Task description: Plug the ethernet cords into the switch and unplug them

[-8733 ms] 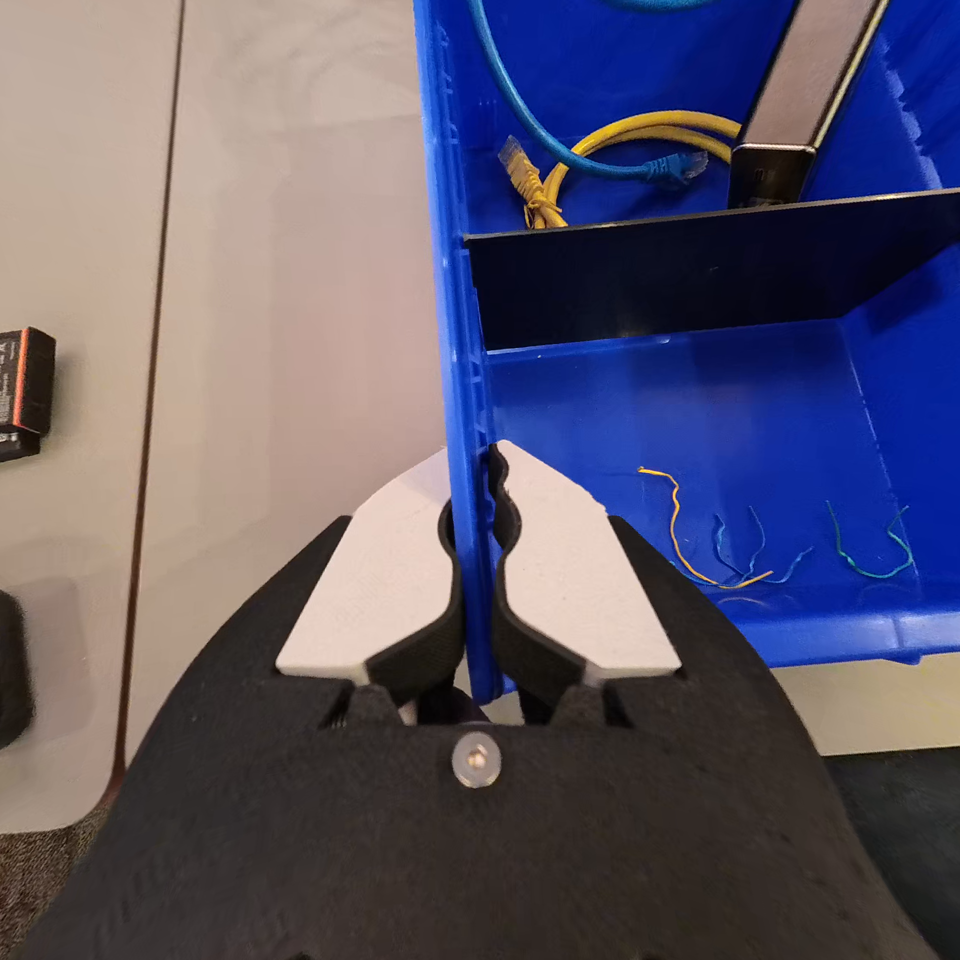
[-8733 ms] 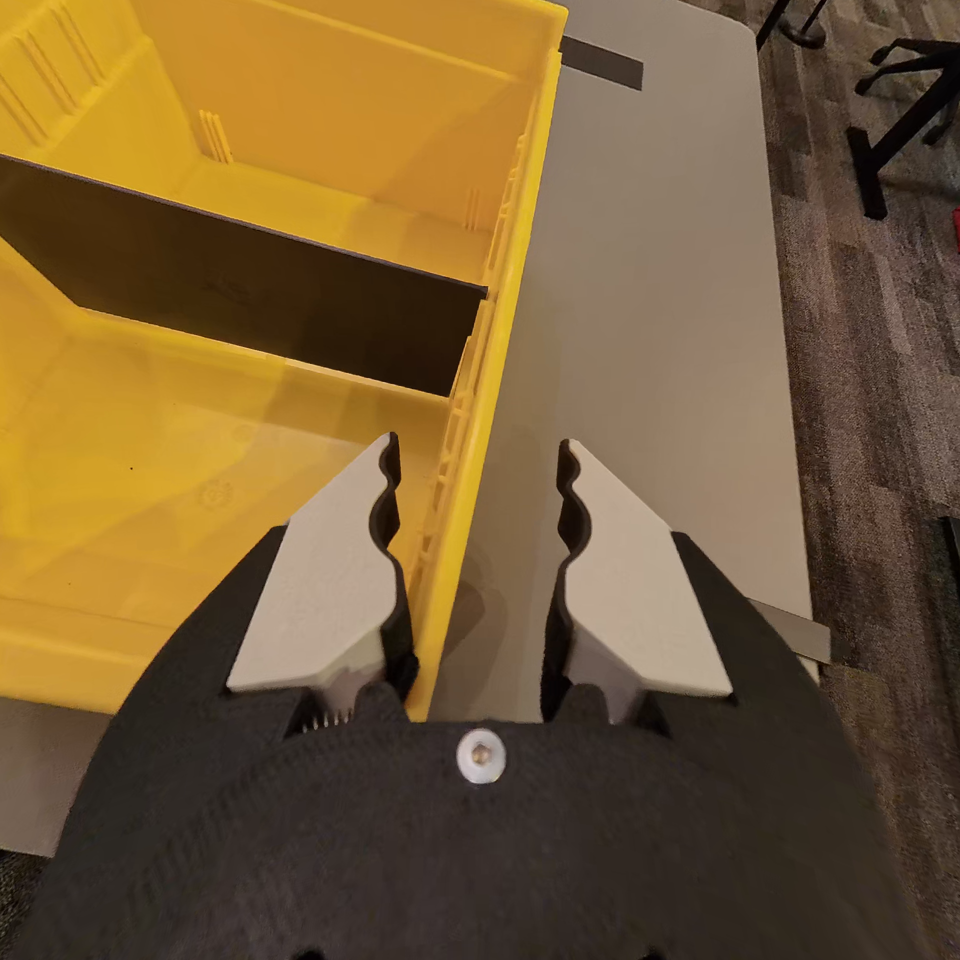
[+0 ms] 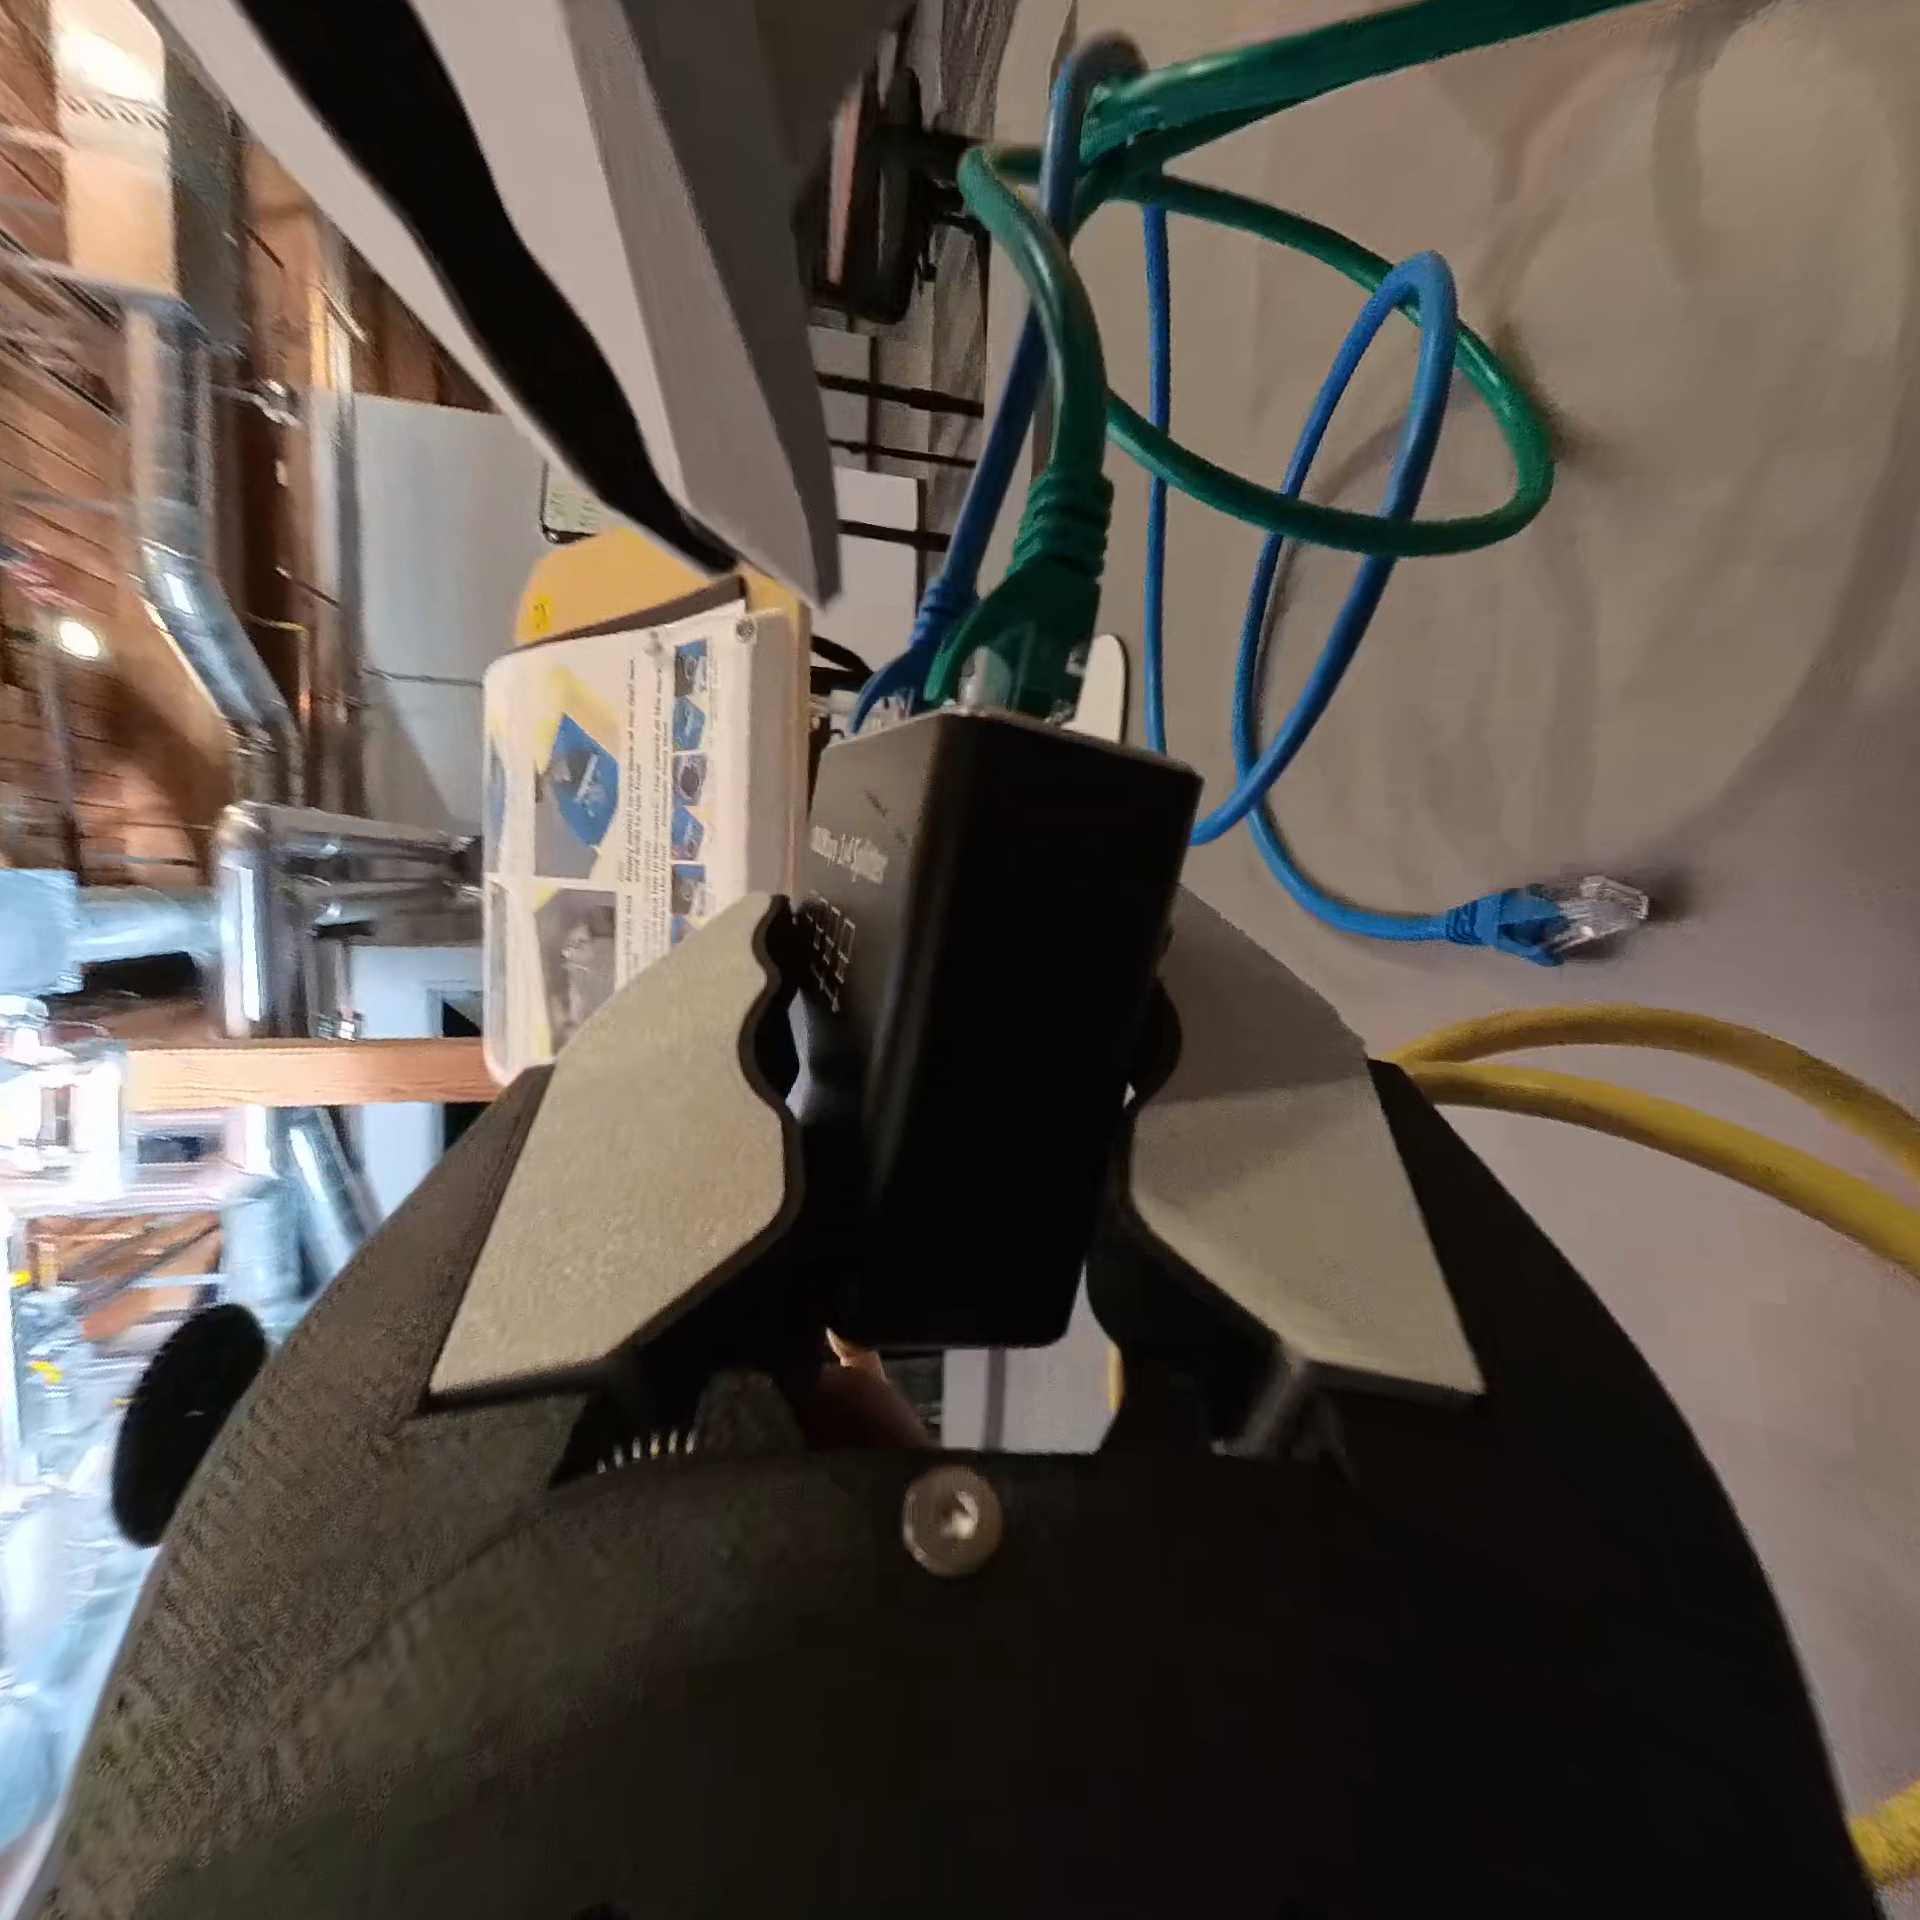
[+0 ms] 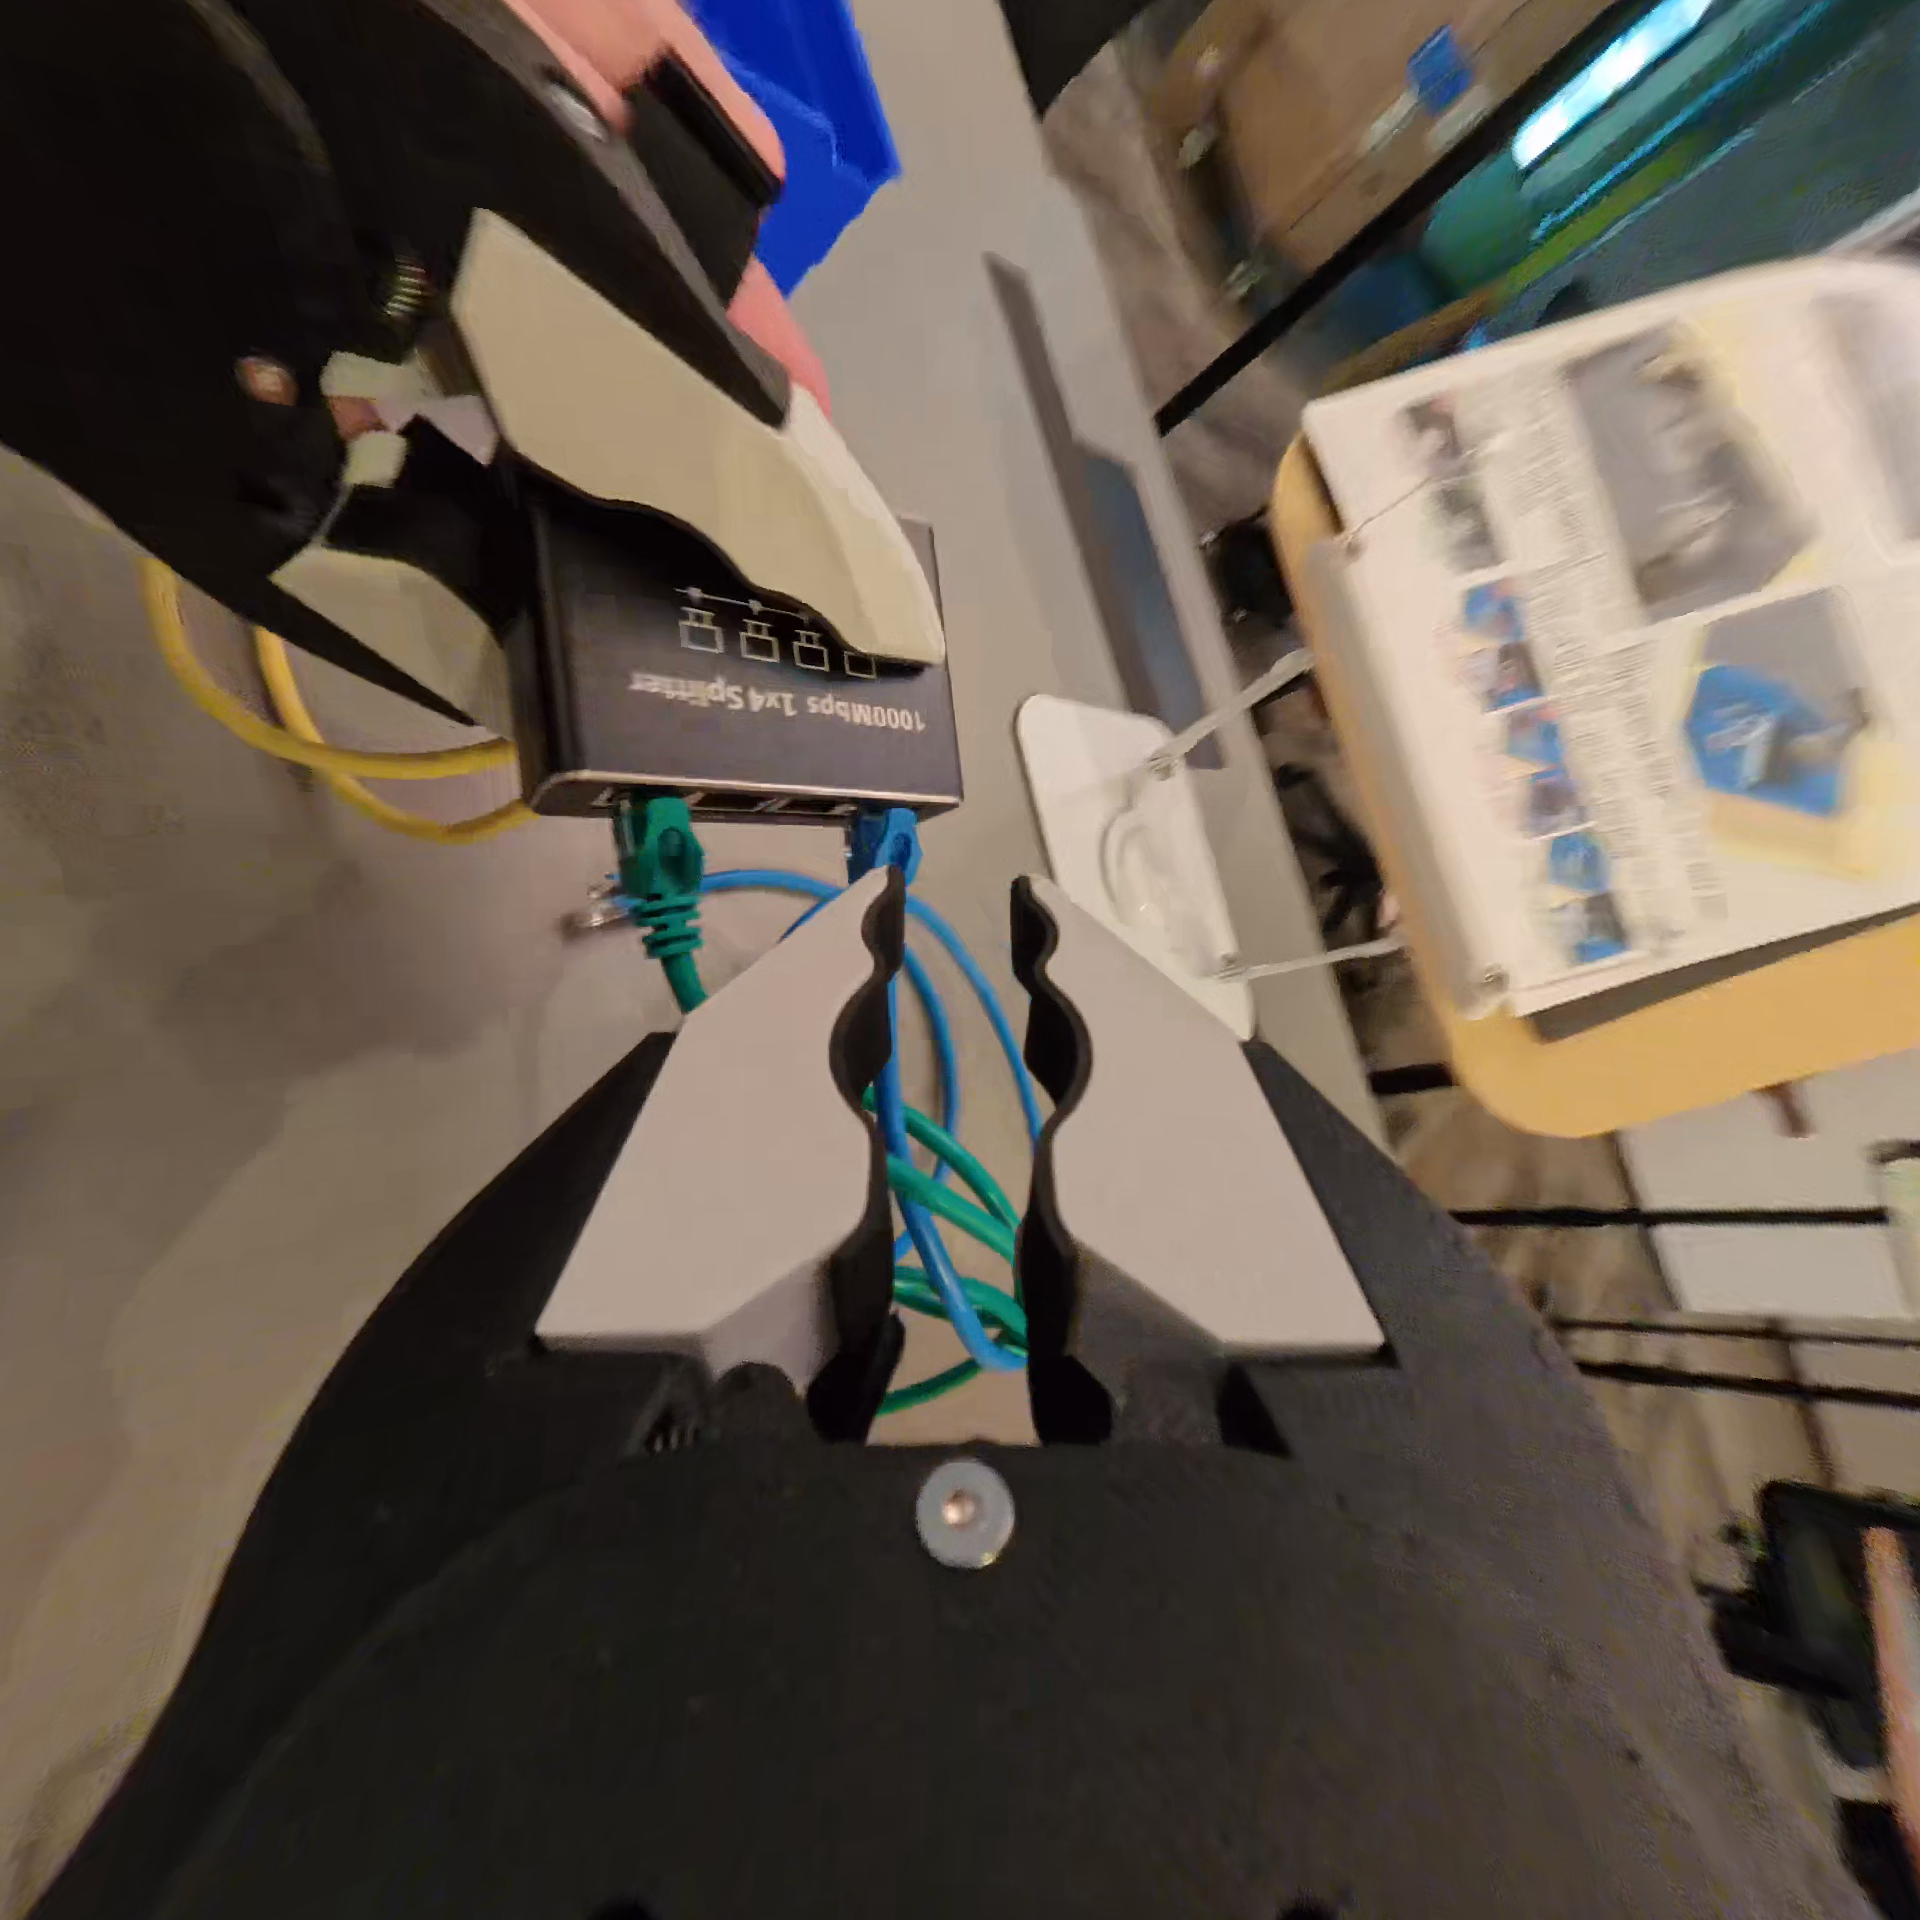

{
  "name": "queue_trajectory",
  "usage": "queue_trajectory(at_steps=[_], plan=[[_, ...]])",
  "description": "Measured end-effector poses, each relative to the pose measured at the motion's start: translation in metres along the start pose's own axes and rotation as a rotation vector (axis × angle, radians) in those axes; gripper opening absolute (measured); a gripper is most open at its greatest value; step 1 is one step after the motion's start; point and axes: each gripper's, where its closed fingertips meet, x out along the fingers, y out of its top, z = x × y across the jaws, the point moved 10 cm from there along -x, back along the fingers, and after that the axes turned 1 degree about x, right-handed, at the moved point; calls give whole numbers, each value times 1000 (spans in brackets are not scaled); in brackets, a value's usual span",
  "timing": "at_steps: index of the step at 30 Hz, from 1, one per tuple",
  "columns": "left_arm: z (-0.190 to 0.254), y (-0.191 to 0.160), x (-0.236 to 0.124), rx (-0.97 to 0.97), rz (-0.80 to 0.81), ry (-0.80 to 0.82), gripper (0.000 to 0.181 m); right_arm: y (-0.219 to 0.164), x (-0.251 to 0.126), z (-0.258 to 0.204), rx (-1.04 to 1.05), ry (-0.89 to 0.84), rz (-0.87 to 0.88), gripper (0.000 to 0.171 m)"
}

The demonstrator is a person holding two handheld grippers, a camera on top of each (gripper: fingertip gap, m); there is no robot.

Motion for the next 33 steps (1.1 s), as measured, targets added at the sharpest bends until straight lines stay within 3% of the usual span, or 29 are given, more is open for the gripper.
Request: queue_trajectory(at_steps=[5,10,16,33], plan=[[-9,-4,1,-108,-26,-76,61,7,-19,-24,-179,-10,96,22],[-18,-1,1,-208,-27,-190,61,5,-8,-48,-317,-44,86,28],[-18,2,-1,-250,-25,-269,61,3,6,-51,-433,-158,74,12],[-20,-7,8,-327,-50,-406,65,-13,21,-38,-129,30,136,11]])
